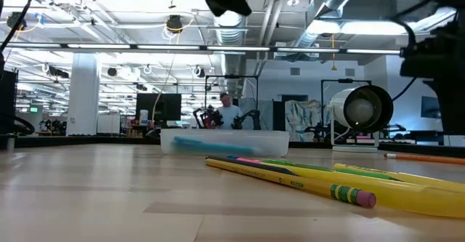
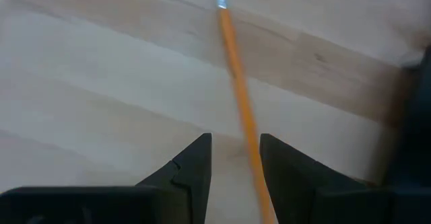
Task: Pick & place school supplies into a supply box
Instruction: Put the orange pencil into the supply box
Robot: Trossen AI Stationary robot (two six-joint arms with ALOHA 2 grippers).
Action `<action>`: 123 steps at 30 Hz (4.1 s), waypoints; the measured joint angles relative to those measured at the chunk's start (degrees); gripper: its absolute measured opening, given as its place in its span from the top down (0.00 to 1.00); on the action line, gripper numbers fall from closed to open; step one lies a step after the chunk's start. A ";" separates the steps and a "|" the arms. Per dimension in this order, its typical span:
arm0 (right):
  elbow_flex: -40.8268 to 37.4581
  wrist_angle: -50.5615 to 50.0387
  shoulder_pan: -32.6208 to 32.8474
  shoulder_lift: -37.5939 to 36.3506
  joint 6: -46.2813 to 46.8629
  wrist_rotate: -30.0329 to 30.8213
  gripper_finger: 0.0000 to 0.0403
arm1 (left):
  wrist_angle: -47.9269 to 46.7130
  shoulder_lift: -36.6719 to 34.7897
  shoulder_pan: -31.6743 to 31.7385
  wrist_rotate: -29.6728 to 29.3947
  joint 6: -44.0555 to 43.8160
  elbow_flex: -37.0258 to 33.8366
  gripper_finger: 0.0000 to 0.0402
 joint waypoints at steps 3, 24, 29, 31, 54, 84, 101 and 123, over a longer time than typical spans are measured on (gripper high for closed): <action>-1.53 0.22 -1.23 0.00 -3.57 -0.27 0.70 | -1.81 -0.02 -0.07 0.00 0.00 2.12 0.61; -8.40 12.42 -15.88 0.00 -29.82 -5.31 0.70 | -5.99 -0.07 -4.56 -2.06 -3.76 4.22 0.61; -10.17 14.85 -18.43 -0.27 -31.72 -8.57 0.70 | -8.08 -0.07 -5.52 -3.64 -4.91 4.22 0.61; -10.19 14.98 -18.84 -0.24 -32.48 -9.30 0.70 | -9.19 -0.07 -5.83 -4.60 -5.29 4.21 0.61; -10.28 14.99 -16.10 -0.46 -32.21 -21.76 0.70 | -28.40 -10.41 -8.63 -25.97 -12.88 4.15 0.61; -10.55 16.88 -16.82 -0.35 -32.90 -24.44 0.89 | -19.23 -34.07 -20.39 -39.19 -37.99 -29.27 0.61; -9.16 24.35 -16.76 -0.17 -34.15 -22.76 0.96 | 14.05 -52.72 -25.18 -40.83 -54.11 -60.76 0.61; -8.70 41.35 -16.54 4.94 -34.26 -21.26 1.00 | 16.69 -52.39 -25.14 -44.61 -50.73 -60.85 0.61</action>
